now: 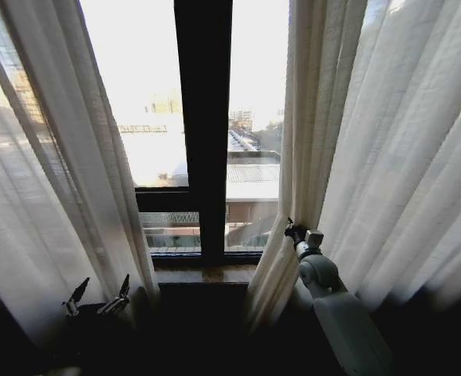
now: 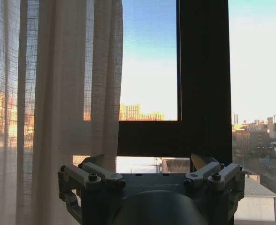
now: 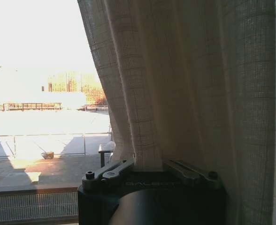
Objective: Open the curtains by pulling them apart, changing their state from closed to fully open.
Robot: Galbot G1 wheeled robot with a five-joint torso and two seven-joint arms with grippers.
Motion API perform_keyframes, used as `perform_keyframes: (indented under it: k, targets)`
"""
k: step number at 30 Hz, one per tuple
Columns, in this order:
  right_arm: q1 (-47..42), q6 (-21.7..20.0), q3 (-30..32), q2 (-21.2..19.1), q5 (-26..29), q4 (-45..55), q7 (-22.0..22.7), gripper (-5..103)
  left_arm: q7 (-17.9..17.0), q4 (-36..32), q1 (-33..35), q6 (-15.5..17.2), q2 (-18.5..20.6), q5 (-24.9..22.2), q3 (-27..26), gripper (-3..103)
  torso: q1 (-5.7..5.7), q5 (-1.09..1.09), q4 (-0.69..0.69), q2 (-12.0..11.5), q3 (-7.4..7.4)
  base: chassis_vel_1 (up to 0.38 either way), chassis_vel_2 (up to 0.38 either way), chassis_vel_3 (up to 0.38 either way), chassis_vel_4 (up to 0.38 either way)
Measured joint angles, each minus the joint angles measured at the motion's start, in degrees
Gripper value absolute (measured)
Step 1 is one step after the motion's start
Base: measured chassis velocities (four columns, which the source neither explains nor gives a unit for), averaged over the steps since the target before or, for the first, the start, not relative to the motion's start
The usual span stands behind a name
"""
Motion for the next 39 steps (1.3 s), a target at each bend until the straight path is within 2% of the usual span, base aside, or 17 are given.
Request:
perform_keyframes:
  k: [10,39]
  targets:
    - [-0.45,0.04,0.23,-0.21,0.01,0.66,0.00,0,0.09,0.22,0.47,-0.99,-0.23,0.02,0.00,100,0.01,0.01,0.01,0.00,0.00,-0.338,-0.342,0.355,0.328]
    - [-1.42,0.18,1.53,-0.51,0.02,1.40,-0.02,0,0.39,0.20,0.18,-0.83,-0.04,0.08,0.23,100,0.01,0.01,0.00,0.00,0.00,-0.358,-0.354,0.353,0.360]
